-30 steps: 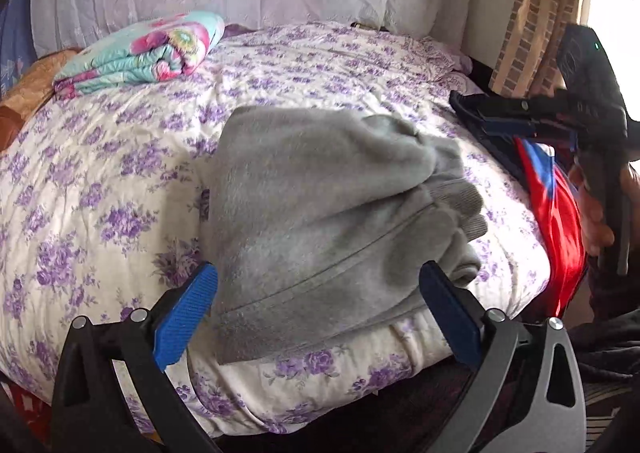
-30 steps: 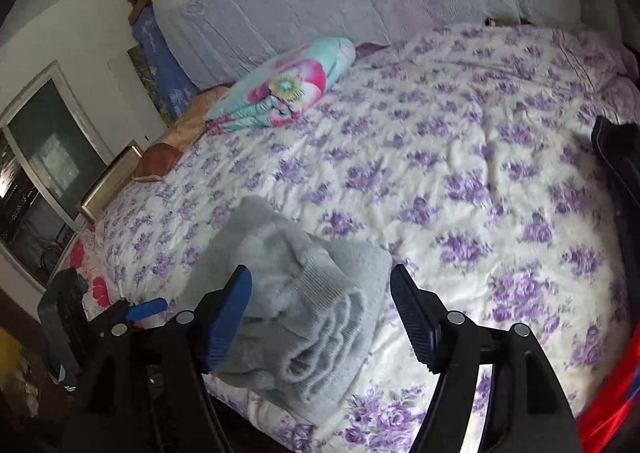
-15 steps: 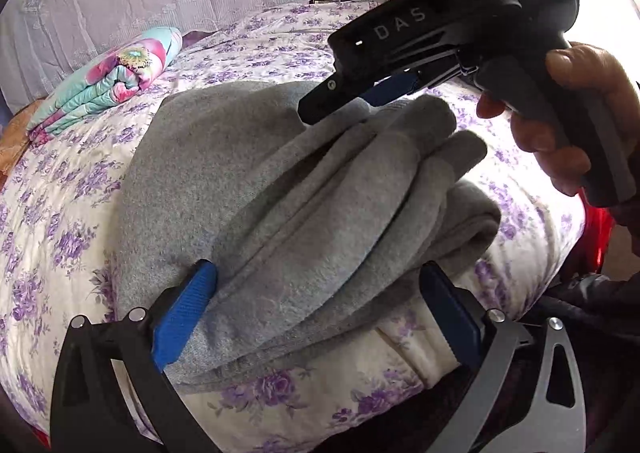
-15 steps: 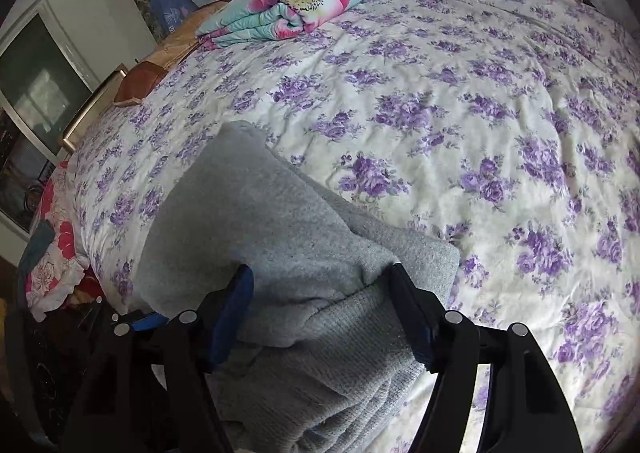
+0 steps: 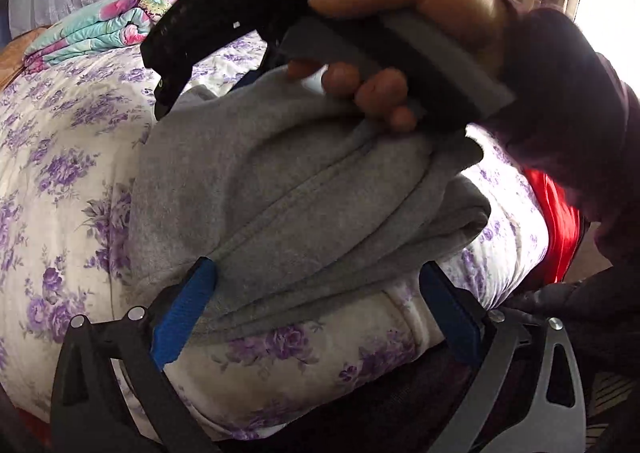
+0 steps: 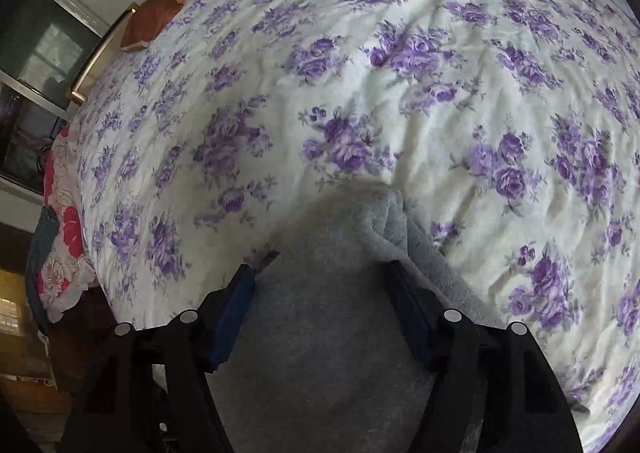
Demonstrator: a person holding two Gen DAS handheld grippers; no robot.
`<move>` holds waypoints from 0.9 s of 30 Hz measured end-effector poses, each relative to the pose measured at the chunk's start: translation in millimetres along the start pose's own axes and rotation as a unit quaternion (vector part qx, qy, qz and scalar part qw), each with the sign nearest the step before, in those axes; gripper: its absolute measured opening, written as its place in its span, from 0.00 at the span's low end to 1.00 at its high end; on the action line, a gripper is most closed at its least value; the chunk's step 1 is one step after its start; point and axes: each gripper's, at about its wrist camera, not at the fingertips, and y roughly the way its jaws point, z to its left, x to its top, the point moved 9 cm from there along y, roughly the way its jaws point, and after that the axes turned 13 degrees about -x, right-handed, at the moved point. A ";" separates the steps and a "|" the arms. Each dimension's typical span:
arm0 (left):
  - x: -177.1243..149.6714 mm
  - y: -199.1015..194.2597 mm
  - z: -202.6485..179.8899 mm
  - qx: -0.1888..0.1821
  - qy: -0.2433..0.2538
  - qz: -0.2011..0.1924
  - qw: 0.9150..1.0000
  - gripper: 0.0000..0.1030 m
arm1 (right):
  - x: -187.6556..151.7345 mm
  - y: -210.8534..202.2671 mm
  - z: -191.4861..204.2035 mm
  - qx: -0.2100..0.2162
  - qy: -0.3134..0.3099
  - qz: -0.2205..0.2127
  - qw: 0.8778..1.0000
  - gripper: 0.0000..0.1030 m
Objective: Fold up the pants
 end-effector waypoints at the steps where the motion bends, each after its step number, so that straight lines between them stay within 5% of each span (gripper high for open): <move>1: -0.2 -1.0 -0.7 -0.007 -0.002 -0.001 1.000 0.95 | -0.9 -2.6 1.0 0.003 -0.002 -0.002 1.000 0.70; 7: 2.7 -18.7 -10.3 -0.024 0.006 -0.001 1.000 0.95 | -19.9 -75.4 3.8 0.017 -0.019 -0.061 0.998 0.72; 11: -6.5 -4.9 -7.9 -0.018 0.015 0.023 0.999 0.95 | -61.7 -52.4 -9.7 -0.015 -0.031 -0.043 0.998 0.73; 18: 3.4 -5.7 -9.8 0.024 0.019 0.035 0.999 0.95 | -69.3 -111.3 -13.5 -0.057 -0.052 -0.133 0.988 0.73; 21: 10.1 -21.6 -11.4 0.101 0.044 0.027 0.994 0.95 | -87.1 -146.2 -30.6 -0.096 -0.060 -0.167 0.979 0.77; 23: 18.1 -30.4 -17.1 0.135 0.067 0.014 0.988 0.95 | -100.7 -155.1 -50.2 -0.133 -0.056 -0.177 0.974 0.79; 27: 34.2 -24.2 -21.2 0.132 0.072 0.009 0.989 0.95 | -123.0 -139.4 -84.9 -0.189 -0.041 -0.163 0.967 0.80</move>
